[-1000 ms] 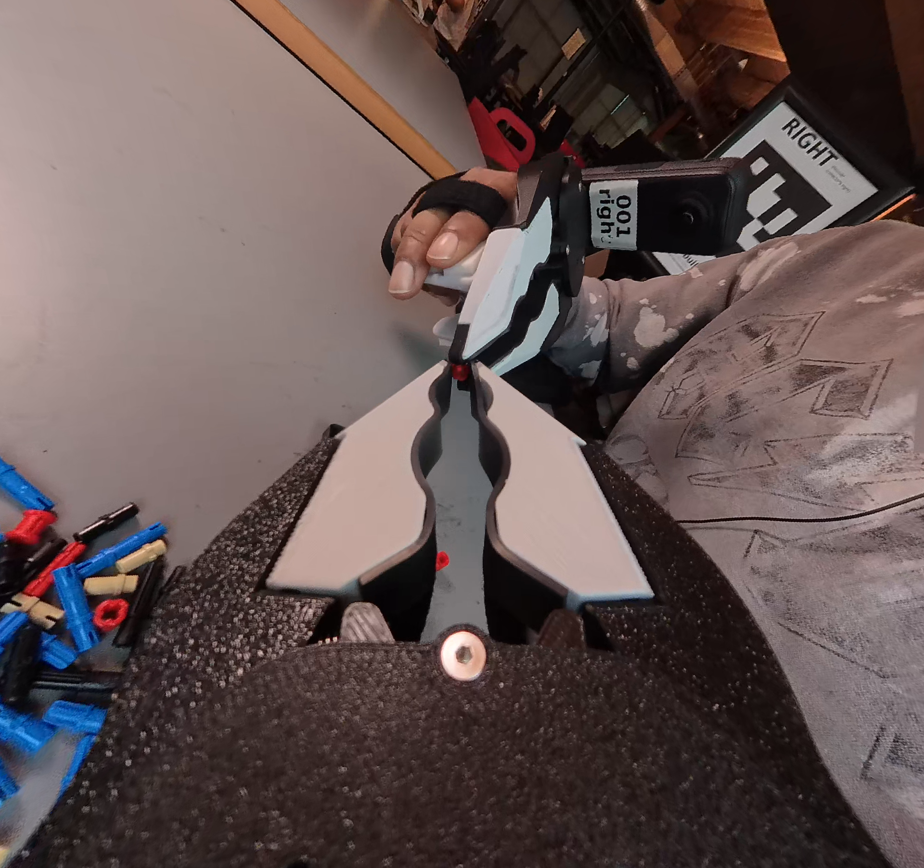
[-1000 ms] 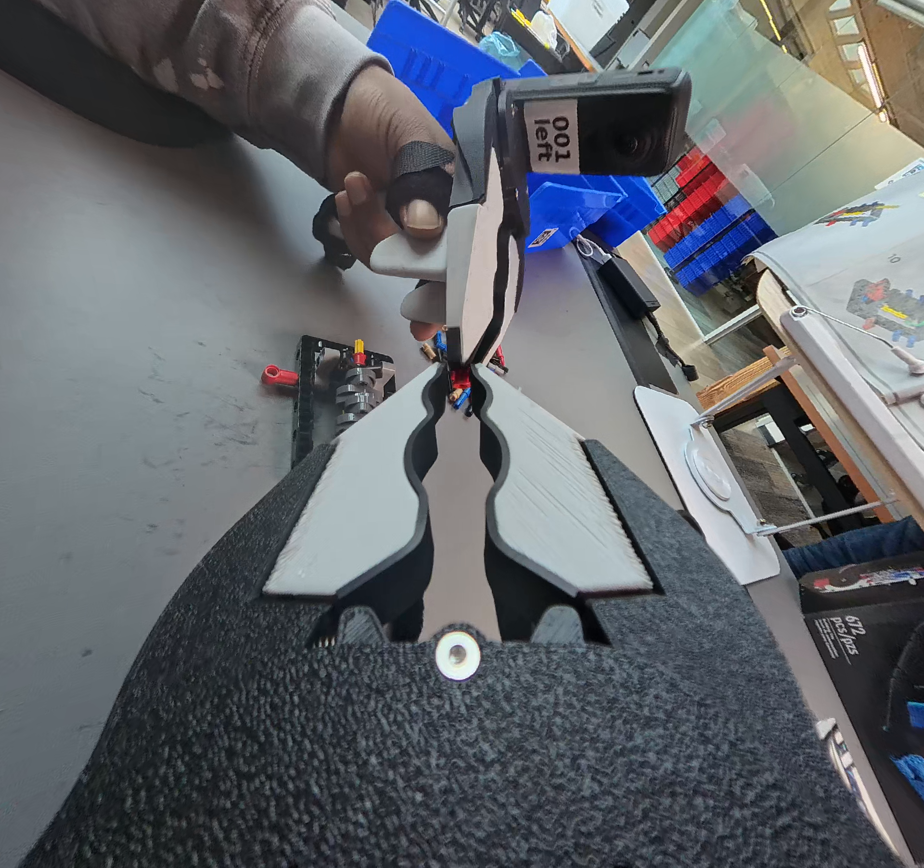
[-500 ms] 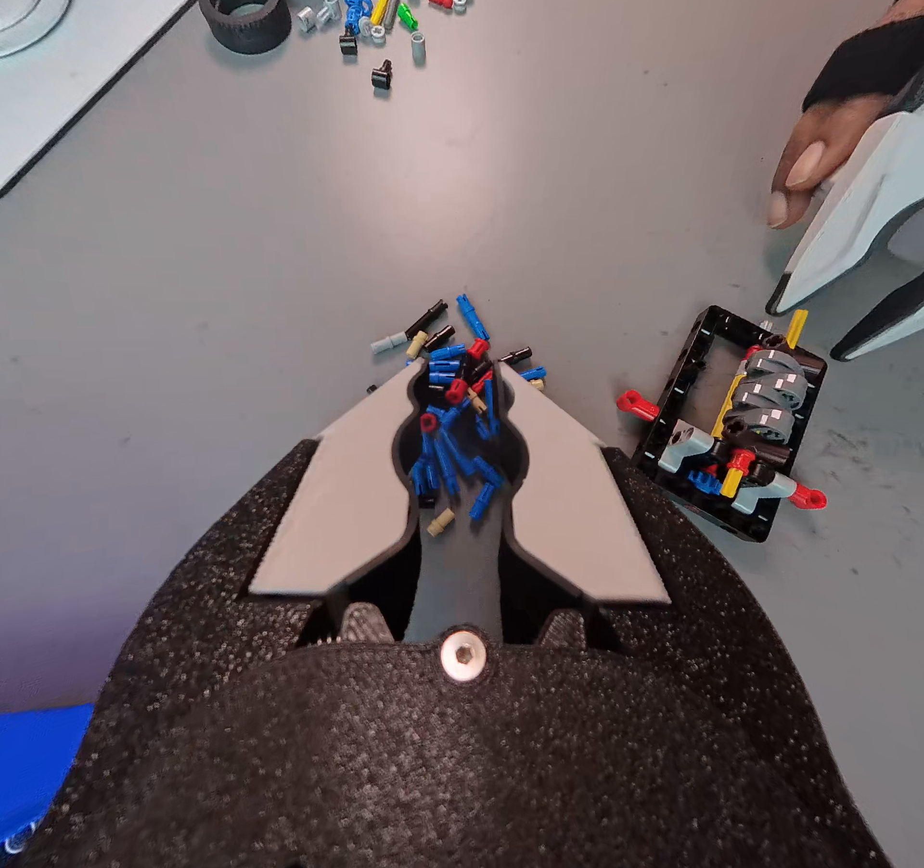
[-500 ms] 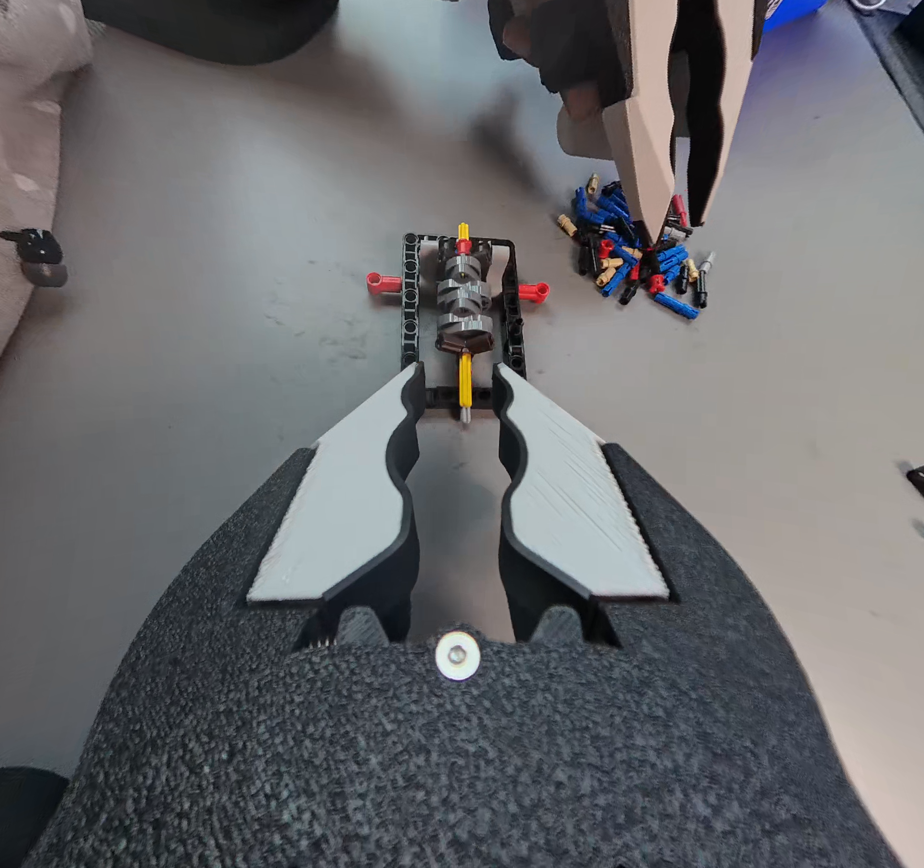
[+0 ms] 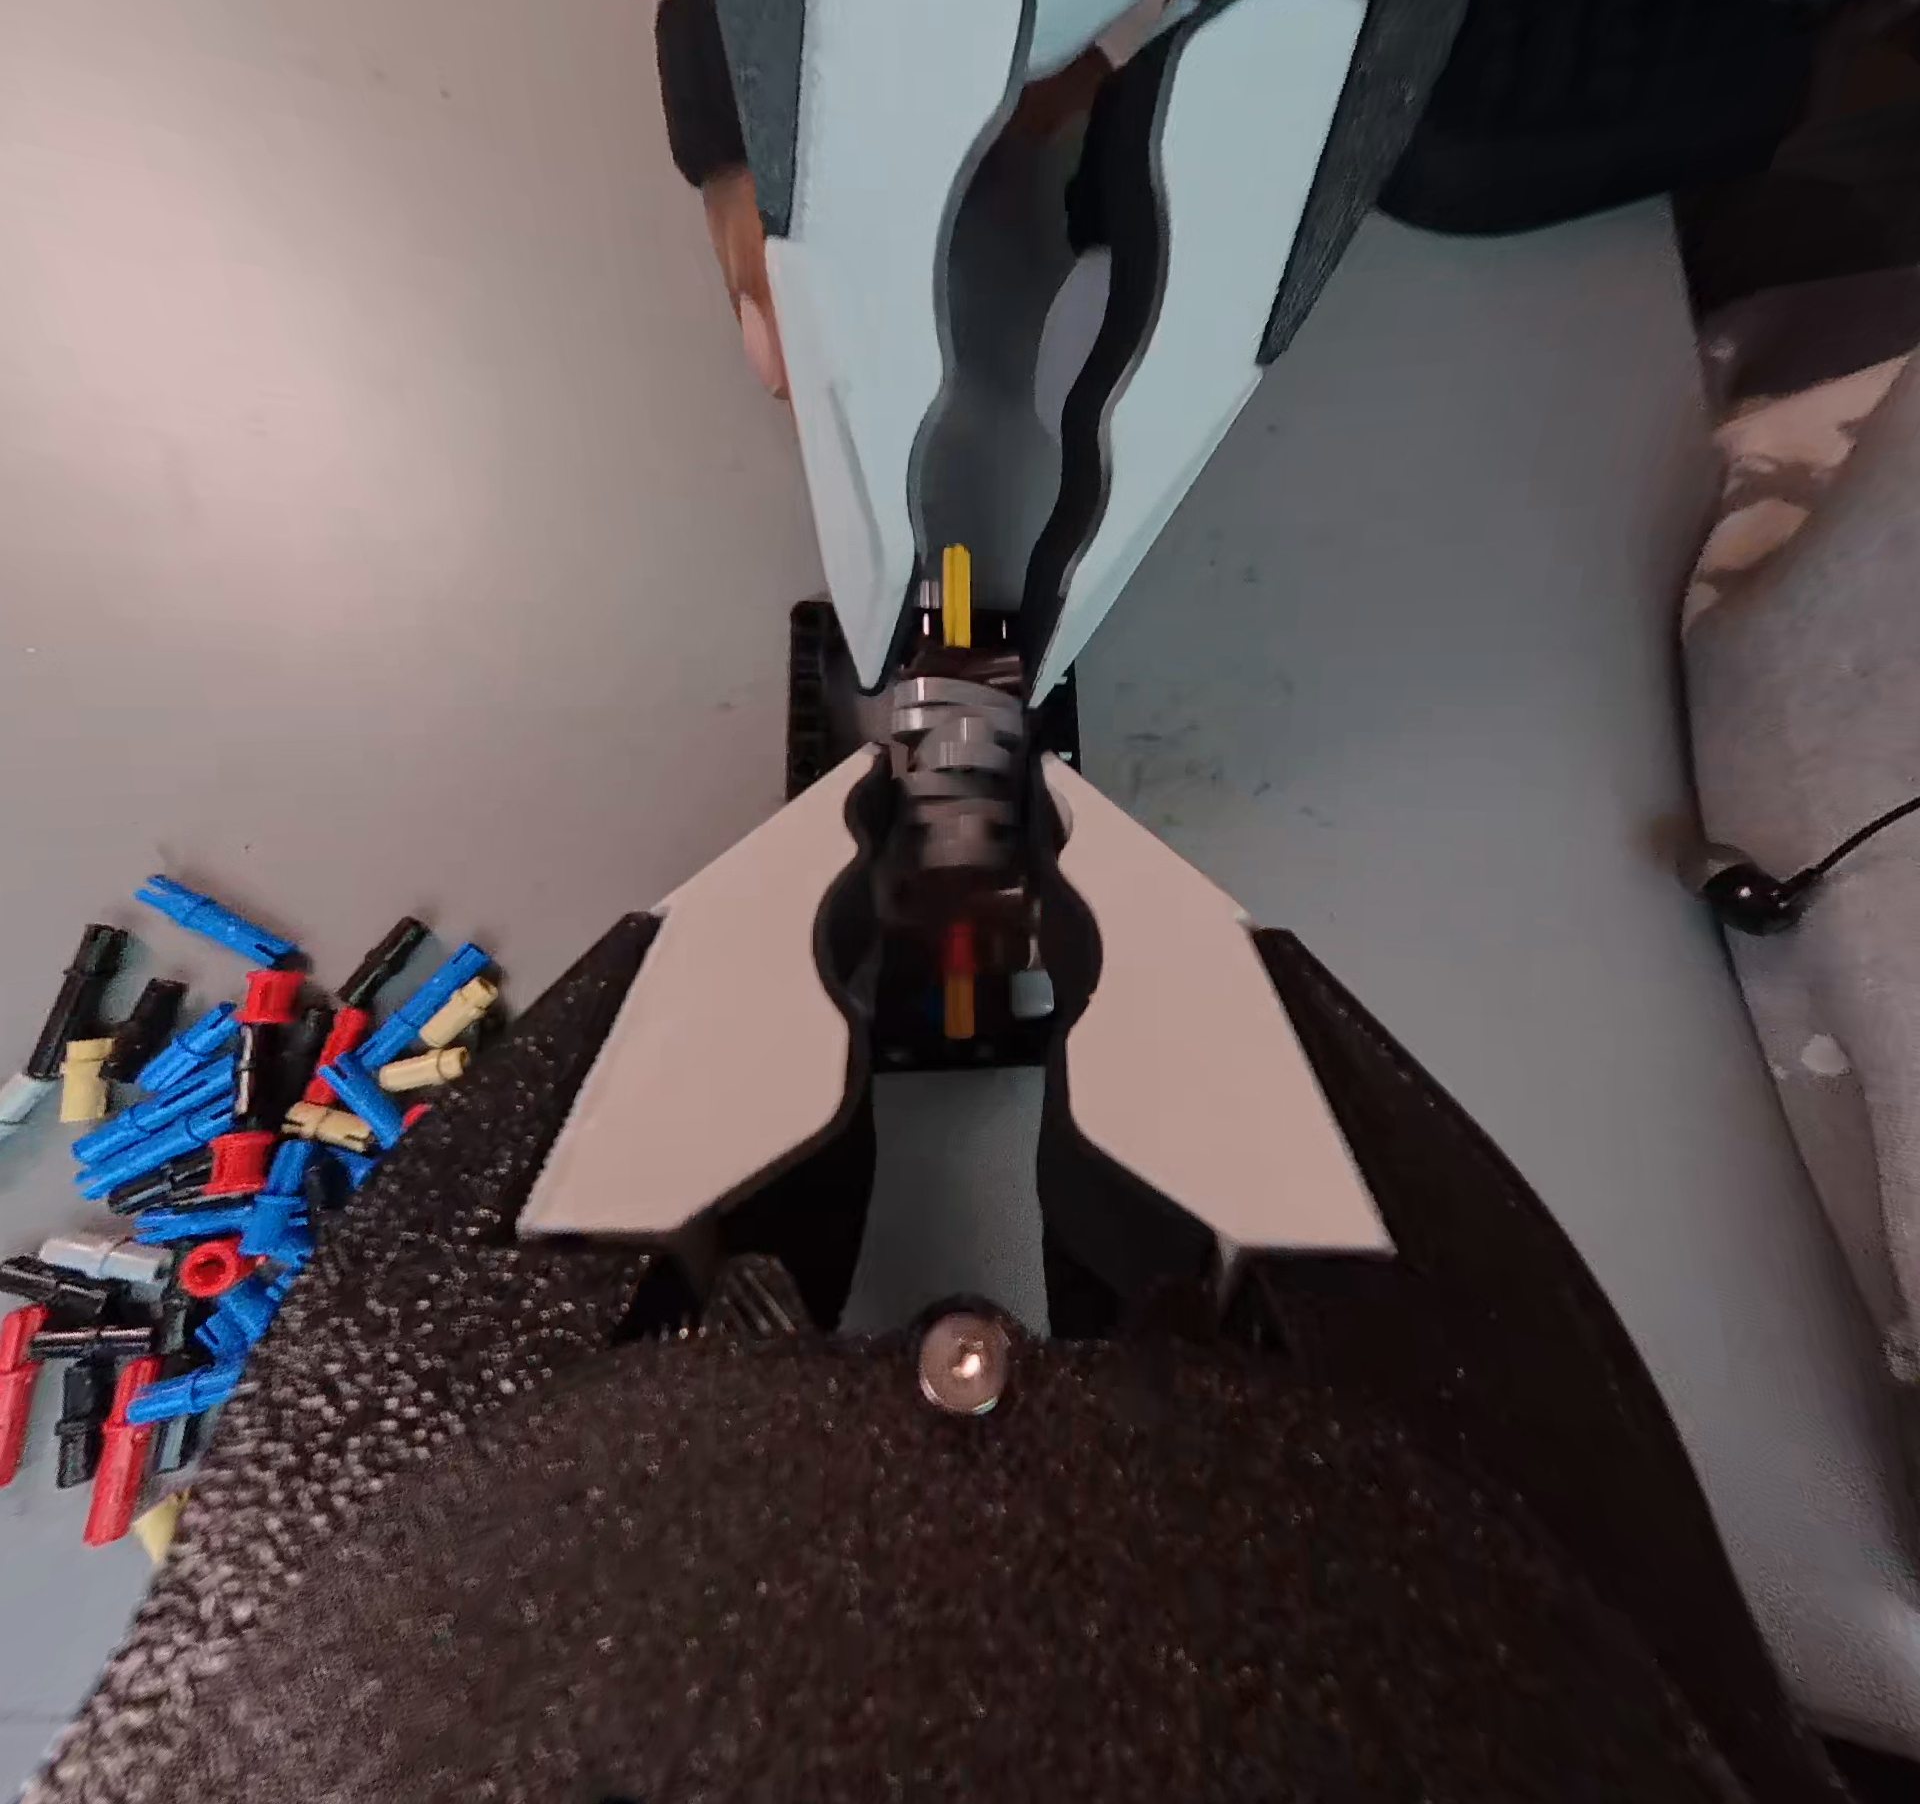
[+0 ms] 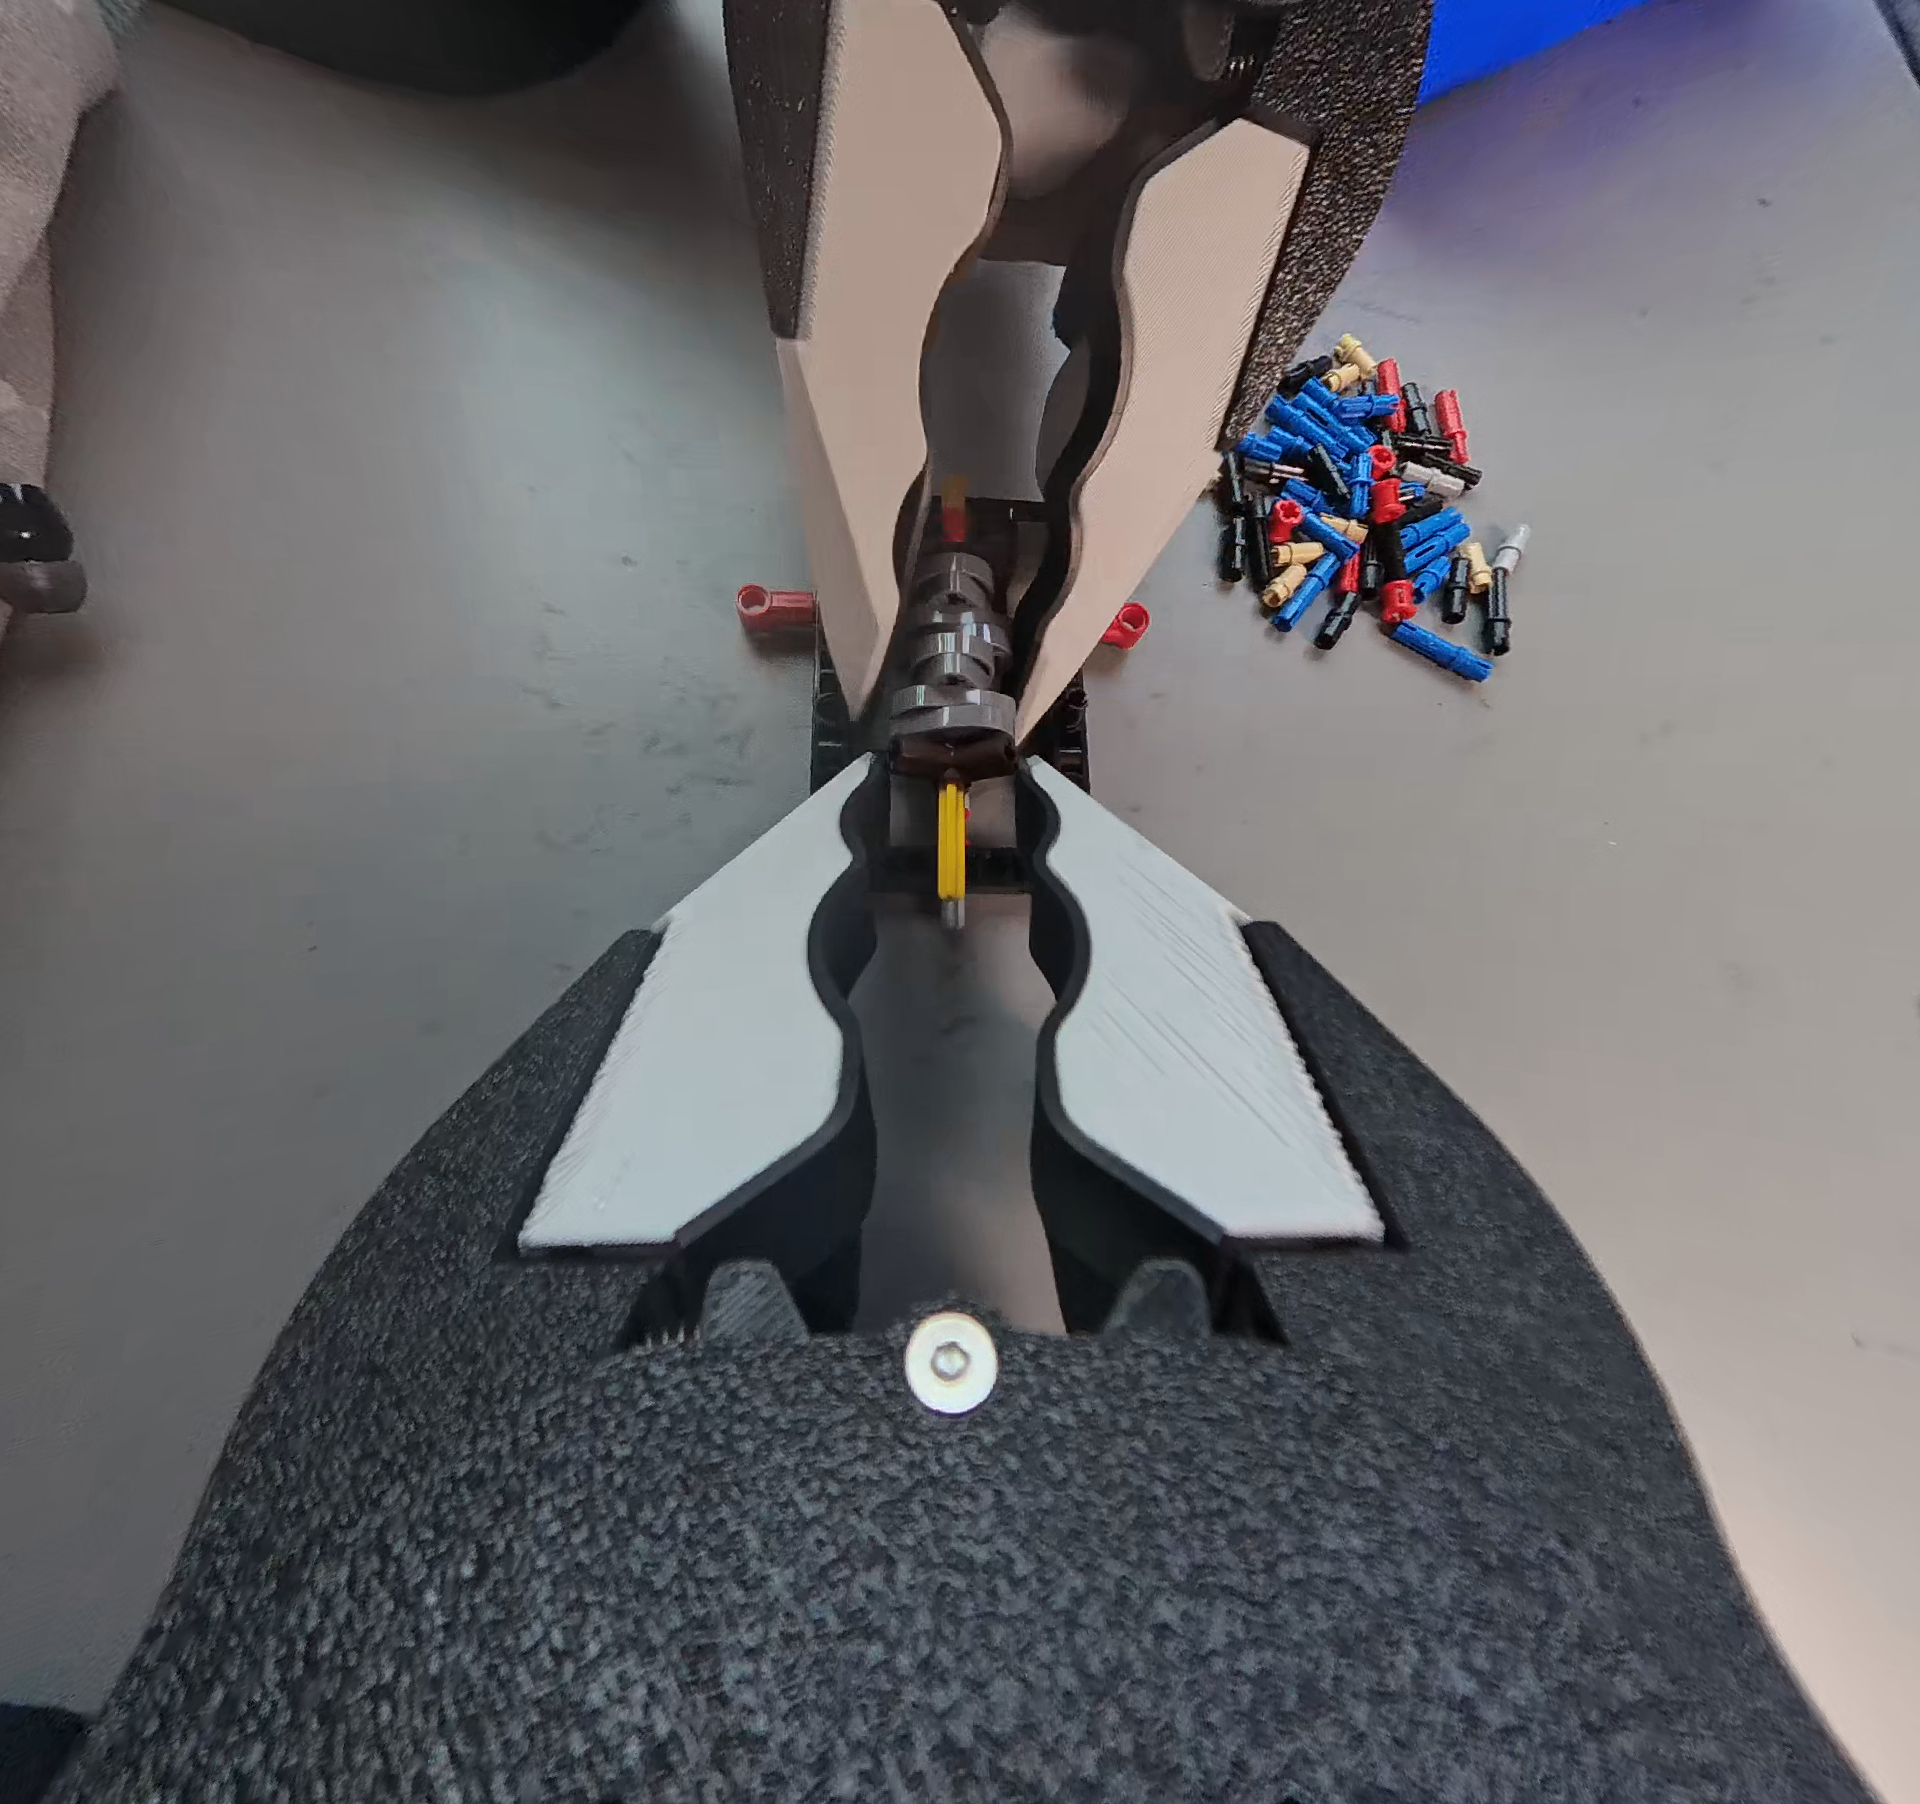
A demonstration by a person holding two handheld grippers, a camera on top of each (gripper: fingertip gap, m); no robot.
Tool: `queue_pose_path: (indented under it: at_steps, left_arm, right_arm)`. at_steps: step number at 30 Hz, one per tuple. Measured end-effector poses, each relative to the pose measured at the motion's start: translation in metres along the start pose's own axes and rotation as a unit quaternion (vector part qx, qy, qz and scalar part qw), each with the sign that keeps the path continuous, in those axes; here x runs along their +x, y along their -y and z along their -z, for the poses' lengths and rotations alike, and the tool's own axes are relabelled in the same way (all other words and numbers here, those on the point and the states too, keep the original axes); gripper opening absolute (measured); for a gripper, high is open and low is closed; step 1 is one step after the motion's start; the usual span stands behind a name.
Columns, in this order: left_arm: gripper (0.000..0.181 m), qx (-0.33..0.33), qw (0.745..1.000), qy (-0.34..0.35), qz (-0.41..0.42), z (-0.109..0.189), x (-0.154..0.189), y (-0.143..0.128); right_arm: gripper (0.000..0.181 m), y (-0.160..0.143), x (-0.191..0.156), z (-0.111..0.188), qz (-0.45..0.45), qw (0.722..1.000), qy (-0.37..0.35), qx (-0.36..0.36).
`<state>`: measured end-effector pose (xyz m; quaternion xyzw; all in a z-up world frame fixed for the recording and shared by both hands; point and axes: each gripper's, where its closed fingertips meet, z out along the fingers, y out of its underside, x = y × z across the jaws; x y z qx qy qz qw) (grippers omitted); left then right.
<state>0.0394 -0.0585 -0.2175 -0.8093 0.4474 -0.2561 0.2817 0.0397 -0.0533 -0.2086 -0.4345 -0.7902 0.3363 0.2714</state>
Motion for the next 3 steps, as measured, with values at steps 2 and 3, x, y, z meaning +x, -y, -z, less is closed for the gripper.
queue_pose_path:
  at_steps: [2,3]
  left_arm:
    - [0.023,0.006,1.0,-0.008,0.004,0.0002,0.0014,0.0013]
    - [0.024,0.009,1.0,-0.01,0.006,-0.0002,0.0013,0.0021]
  right_arm:
    - [0.023,0.0005,-0.0007,0.0028,-0.006,1.0,0.005,0.004]
    - [0.023,-0.0001,-0.0005,0.004,-0.005,1.0,0.005,0.004]
